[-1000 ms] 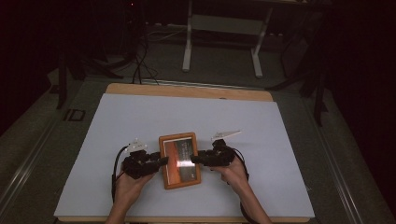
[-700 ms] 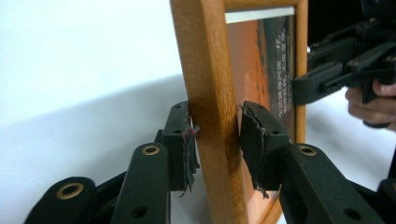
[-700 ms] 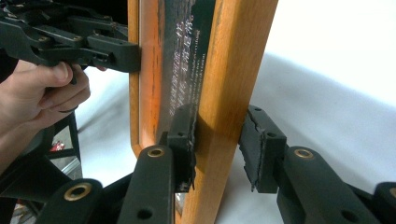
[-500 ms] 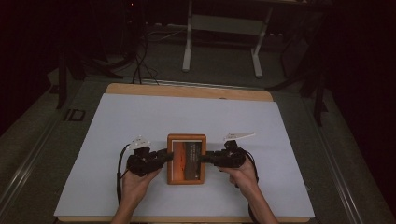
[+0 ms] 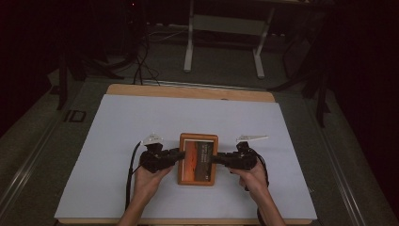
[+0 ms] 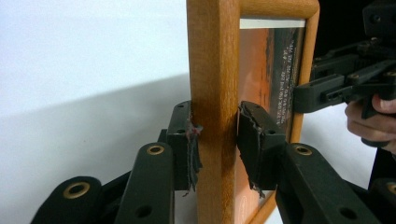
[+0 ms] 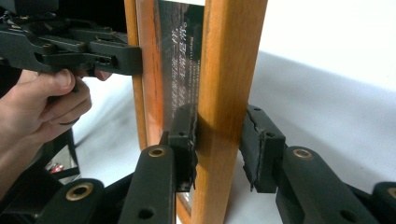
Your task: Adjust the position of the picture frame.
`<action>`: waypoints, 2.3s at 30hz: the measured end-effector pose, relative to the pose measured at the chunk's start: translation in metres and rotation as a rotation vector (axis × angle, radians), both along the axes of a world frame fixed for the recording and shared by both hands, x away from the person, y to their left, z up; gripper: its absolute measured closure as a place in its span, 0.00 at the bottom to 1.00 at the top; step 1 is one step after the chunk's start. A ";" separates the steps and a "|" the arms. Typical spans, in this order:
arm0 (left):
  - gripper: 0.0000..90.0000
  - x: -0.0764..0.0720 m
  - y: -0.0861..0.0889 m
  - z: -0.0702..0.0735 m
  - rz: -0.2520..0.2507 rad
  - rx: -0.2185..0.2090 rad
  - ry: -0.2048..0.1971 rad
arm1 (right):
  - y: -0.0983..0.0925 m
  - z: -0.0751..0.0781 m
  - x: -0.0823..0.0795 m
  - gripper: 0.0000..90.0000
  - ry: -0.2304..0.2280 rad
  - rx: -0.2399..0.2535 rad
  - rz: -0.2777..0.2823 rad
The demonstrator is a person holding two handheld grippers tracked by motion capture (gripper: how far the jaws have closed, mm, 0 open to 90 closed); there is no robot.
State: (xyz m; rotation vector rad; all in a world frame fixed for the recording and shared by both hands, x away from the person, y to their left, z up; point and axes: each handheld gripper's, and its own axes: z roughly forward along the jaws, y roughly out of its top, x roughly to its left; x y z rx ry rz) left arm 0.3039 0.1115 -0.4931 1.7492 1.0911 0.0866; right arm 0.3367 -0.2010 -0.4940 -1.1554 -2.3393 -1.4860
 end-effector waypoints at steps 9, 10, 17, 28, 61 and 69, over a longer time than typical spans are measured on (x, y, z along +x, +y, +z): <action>0.67 0.007 -0.008 -0.006 0.024 0.061 -0.010 | 0.006 -0.004 0.007 0.72 0.022 -0.032 -0.047; 0.66 0.007 -0.009 -0.007 0.026 0.068 -0.010 | 0.006 -0.005 0.008 0.72 0.031 -0.032 -0.053; 0.61 0.020 -0.008 -0.018 0.027 0.053 0.035 | 0.012 -0.010 0.019 0.67 0.083 -0.068 -0.084; 0.52 0.035 -0.012 -0.035 0.044 0.048 0.131 | 0.016 -0.024 0.038 0.63 0.188 -0.088 -0.117; 0.45 0.010 0.017 -0.013 0.123 0.170 -0.033 | 0.004 -0.013 0.011 0.47 -0.035 -0.173 -0.132; 0.45 0.000 0.025 -0.007 0.153 0.175 -0.056 | 0.004 -0.008 0.006 0.48 -0.088 -0.217 -0.150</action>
